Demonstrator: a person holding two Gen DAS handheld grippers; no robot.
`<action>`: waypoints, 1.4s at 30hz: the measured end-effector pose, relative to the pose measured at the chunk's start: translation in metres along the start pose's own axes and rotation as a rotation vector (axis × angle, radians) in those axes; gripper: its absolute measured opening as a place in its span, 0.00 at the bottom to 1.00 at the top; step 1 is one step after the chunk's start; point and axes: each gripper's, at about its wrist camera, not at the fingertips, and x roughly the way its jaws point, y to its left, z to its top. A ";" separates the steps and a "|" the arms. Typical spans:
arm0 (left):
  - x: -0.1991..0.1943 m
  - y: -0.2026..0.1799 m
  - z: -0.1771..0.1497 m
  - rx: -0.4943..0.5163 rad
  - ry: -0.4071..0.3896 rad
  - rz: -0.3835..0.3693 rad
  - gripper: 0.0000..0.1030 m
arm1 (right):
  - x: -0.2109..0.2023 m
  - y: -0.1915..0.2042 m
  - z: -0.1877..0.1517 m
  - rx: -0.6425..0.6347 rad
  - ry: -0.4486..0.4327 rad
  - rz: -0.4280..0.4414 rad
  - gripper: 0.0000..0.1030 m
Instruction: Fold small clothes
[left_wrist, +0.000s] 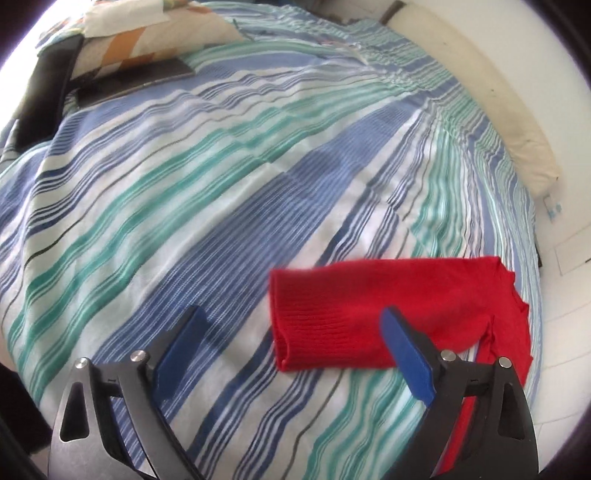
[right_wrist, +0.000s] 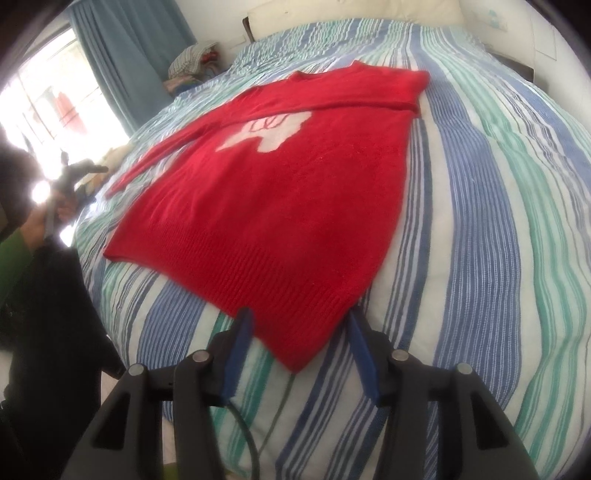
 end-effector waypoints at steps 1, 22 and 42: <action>0.004 -0.001 0.000 0.002 0.008 -0.012 0.87 | 0.000 0.000 0.000 0.000 0.000 -0.001 0.50; -0.074 -0.360 0.011 0.702 -0.161 -0.167 0.05 | -0.002 -0.002 -0.002 0.038 -0.018 0.040 0.50; 0.018 -0.306 -0.059 0.668 -0.019 -0.159 0.76 | -0.013 -0.012 -0.002 0.059 -0.061 0.080 0.50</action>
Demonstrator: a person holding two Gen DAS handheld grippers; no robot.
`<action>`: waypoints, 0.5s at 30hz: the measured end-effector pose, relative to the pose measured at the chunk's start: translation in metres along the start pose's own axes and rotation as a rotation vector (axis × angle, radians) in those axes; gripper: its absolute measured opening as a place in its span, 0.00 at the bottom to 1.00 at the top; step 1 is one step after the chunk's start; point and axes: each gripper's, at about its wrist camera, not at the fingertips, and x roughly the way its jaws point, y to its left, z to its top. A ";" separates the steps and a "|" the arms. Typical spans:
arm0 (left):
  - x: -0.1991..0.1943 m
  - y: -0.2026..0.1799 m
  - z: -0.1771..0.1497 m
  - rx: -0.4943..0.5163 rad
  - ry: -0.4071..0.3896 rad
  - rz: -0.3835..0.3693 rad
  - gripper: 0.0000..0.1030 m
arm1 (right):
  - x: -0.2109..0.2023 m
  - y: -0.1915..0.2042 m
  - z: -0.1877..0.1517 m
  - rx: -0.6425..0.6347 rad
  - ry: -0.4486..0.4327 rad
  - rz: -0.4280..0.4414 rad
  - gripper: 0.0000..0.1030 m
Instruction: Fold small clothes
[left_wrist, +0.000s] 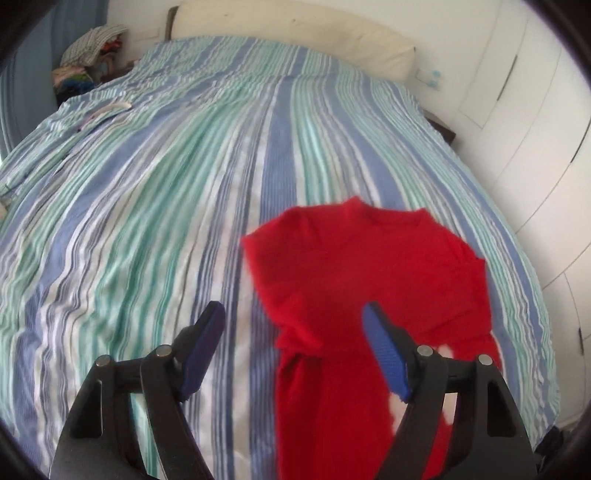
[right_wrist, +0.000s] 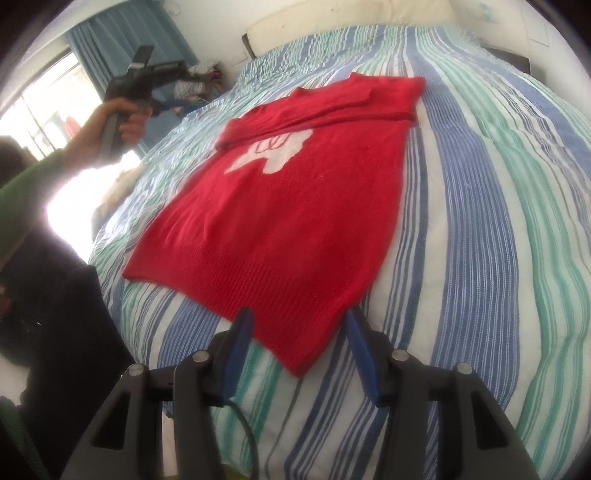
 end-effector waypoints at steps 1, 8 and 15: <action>0.006 0.003 -0.012 0.027 0.024 0.006 0.75 | 0.001 0.000 0.000 0.002 0.000 0.002 0.50; 0.062 -0.021 -0.050 0.165 0.072 0.093 0.65 | 0.007 -0.003 0.000 0.014 0.018 -0.010 0.50; 0.086 0.012 -0.055 -0.120 -0.029 0.058 0.07 | -0.004 -0.003 0.012 0.013 0.019 -0.006 0.50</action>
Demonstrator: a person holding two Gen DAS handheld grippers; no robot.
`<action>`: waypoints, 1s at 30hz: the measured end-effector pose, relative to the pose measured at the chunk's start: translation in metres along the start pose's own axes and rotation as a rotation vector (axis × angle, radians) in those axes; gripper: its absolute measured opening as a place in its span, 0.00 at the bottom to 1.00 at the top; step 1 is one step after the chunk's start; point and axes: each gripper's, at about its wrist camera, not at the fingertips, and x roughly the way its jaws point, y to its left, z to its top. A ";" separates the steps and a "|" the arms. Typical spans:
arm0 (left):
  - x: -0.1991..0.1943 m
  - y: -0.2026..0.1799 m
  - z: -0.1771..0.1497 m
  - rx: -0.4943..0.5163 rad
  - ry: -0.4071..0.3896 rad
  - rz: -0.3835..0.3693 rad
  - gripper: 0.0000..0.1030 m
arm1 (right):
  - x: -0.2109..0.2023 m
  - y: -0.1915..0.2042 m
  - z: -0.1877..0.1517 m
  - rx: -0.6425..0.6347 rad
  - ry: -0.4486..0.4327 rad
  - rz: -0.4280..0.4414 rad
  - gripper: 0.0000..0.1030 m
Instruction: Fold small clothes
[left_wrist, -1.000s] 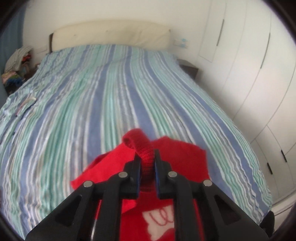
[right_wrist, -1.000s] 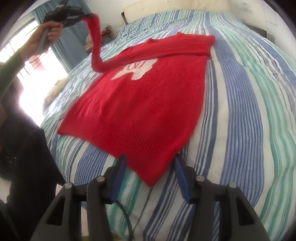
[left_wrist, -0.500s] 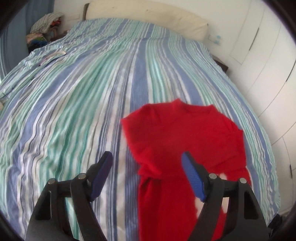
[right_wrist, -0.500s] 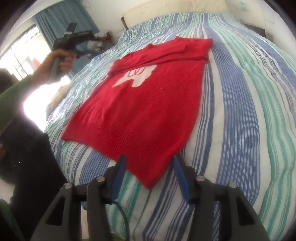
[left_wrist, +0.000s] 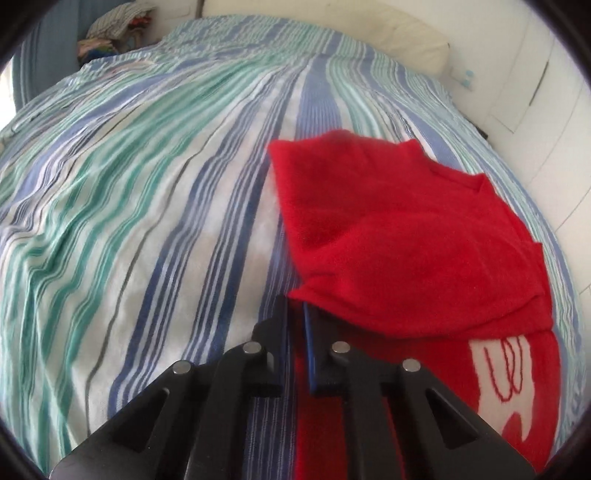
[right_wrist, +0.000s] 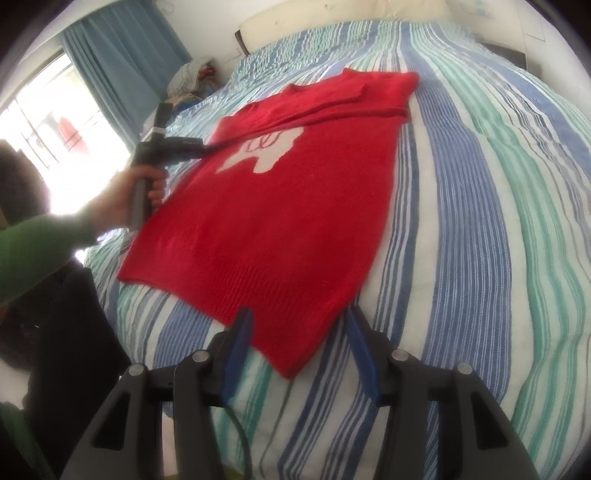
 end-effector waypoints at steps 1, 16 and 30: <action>-0.001 -0.001 -0.002 0.004 -0.011 -0.001 0.07 | -0.007 -0.001 0.010 -0.006 -0.009 0.010 0.50; 0.002 0.011 -0.009 -0.045 -0.027 -0.048 0.07 | 0.142 -0.108 0.242 0.576 0.017 0.162 0.42; -0.008 0.016 -0.012 -0.050 -0.017 -0.043 0.09 | 0.125 -0.105 0.216 0.536 -0.062 -0.104 0.04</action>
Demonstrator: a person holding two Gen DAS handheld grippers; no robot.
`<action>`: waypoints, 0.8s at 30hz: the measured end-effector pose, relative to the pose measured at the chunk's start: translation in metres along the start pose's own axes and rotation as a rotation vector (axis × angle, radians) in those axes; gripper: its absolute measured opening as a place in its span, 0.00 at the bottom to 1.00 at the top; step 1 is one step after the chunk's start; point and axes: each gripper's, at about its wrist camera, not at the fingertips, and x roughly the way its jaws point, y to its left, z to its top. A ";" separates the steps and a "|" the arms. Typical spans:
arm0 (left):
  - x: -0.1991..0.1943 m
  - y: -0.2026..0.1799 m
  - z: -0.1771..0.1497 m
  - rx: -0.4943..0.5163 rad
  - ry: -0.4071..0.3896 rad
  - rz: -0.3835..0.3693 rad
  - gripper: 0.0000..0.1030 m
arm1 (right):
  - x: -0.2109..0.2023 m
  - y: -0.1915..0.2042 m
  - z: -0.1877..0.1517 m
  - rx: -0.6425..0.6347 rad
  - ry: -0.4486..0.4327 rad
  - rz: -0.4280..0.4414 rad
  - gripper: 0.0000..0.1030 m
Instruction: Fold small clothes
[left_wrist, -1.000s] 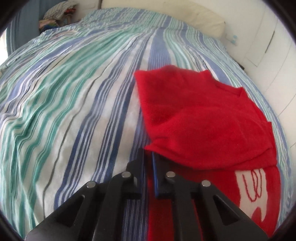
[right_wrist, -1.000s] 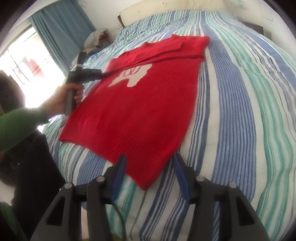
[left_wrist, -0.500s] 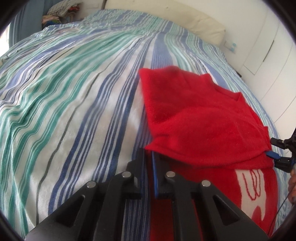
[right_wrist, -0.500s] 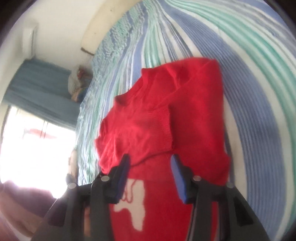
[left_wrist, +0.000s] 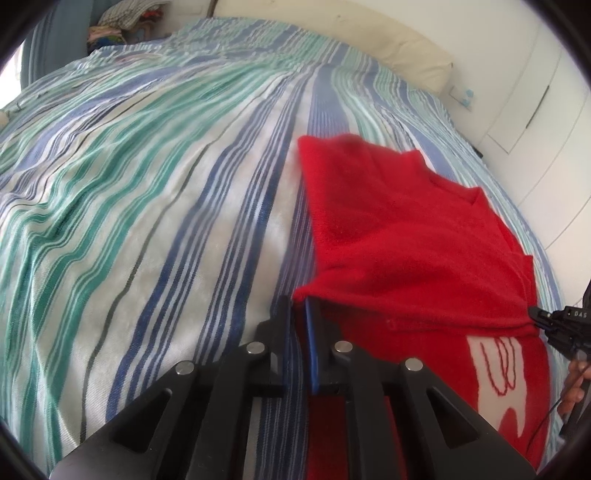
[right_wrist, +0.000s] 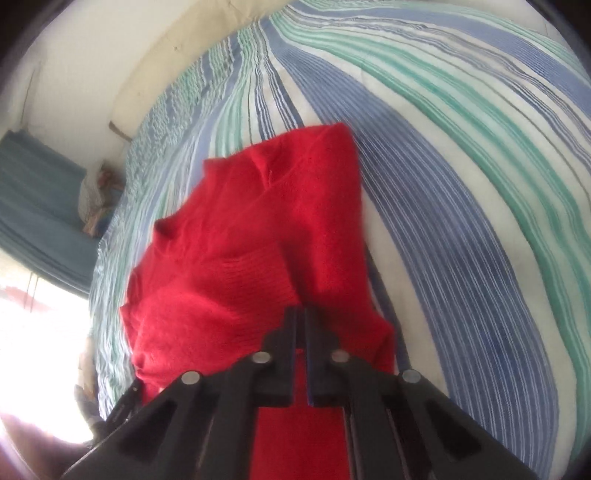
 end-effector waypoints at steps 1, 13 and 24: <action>-0.005 0.001 -0.001 0.009 0.007 0.015 0.09 | 0.000 0.001 0.000 -0.008 0.007 -0.003 0.06; -0.109 -0.068 -0.115 0.357 0.218 -0.063 0.52 | -0.092 0.026 -0.097 -0.553 0.183 0.056 0.29; -0.129 -0.068 -0.178 0.288 0.277 0.041 0.51 | -0.114 -0.029 -0.251 -0.623 0.160 -0.155 0.29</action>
